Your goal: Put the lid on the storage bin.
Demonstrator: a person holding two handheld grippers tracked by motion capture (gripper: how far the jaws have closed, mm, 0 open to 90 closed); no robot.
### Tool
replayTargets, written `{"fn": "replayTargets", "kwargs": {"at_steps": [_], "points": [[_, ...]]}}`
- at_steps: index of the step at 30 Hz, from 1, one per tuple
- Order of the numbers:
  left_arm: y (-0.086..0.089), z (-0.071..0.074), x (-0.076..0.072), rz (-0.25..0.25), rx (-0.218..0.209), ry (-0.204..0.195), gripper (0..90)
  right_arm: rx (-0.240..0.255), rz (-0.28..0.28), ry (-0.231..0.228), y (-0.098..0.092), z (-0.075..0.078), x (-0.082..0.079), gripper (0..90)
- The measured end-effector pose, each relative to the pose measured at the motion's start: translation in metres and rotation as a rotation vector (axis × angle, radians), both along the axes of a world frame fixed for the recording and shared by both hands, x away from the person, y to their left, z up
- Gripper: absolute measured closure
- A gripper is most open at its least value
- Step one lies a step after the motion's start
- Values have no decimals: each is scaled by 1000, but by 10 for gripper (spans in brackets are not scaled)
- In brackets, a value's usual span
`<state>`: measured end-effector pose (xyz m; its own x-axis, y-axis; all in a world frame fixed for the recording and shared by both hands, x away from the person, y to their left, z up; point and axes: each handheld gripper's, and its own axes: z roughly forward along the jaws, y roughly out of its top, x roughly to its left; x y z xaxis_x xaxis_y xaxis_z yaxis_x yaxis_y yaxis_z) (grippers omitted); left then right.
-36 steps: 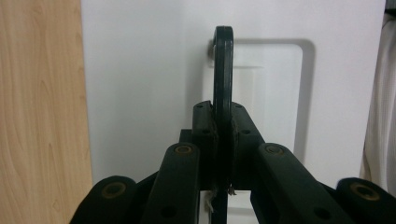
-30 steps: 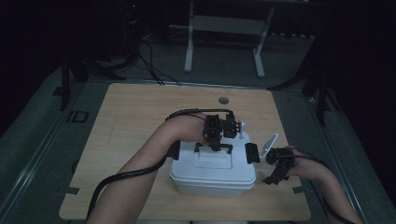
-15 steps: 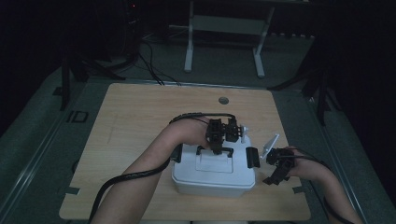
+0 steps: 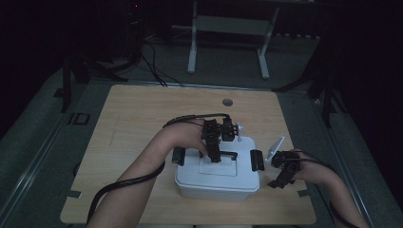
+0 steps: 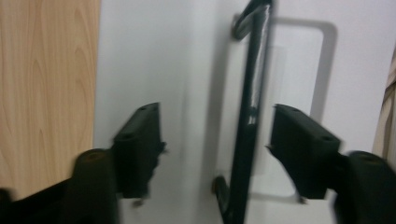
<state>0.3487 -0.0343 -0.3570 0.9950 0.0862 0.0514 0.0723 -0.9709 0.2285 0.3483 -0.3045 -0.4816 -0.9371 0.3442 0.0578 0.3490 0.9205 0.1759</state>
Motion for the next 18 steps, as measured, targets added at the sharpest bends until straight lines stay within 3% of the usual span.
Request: {"fn": "replayTargets", "kwargs": {"at_steps": [5, 10, 18], "points": [[15, -3, -2, 22, -23, -17, 151, 6, -2, -6, 1, 0, 0, 145], [35, -2, -4, 37, -83, -26, 144, 14, -3, -9, 0, -2, -1, 145], [69, -1, -11, 83, -131, -35, 123, 15, -7, -3, 1, -5, 0, 145]]}}
